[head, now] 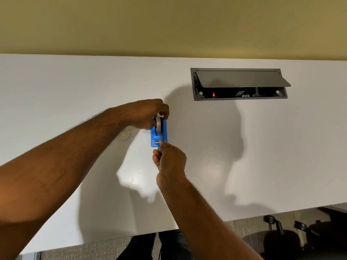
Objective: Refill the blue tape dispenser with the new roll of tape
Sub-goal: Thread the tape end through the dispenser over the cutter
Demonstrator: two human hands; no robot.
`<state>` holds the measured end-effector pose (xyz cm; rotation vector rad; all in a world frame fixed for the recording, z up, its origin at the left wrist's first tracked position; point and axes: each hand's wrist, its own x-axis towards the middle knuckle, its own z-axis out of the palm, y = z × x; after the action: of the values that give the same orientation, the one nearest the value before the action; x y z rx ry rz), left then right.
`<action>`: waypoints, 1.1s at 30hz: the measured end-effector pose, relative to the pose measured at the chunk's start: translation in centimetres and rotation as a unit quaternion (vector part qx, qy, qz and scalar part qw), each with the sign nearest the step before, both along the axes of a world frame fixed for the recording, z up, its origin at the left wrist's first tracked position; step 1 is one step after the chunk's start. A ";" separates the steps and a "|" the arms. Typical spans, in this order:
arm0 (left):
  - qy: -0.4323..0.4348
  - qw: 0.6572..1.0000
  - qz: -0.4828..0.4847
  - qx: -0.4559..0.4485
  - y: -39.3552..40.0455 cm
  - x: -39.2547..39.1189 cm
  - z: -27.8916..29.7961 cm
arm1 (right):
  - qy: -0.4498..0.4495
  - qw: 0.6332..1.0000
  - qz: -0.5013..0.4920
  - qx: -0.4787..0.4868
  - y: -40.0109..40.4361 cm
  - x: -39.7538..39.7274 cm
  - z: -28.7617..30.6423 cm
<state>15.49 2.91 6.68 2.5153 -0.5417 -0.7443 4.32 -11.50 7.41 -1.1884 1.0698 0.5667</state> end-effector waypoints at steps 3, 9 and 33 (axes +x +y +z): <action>-0.007 1.000 -0.012 -0.001 0.4 -0.4 -0.8 | -0.002 1.000 -0.001 -0.001 0.1 -0.1 -0.3; 0.018 1.000 0.011 -0.015 0.8 -0.4 -1.2 | -0.006 1.000 0.021 -0.020 0.0 -0.6 -0.9; 0.018 1.000 -0.015 -0.010 0.9 -0.2 -1.6 | -0.068 0.986 0.086 -0.124 0.1 -1.9 -3.8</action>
<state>15.29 3.82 5.07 2.4748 -0.5730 -0.7907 2.43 -11.39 3.62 -1.5274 0.9448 0.4868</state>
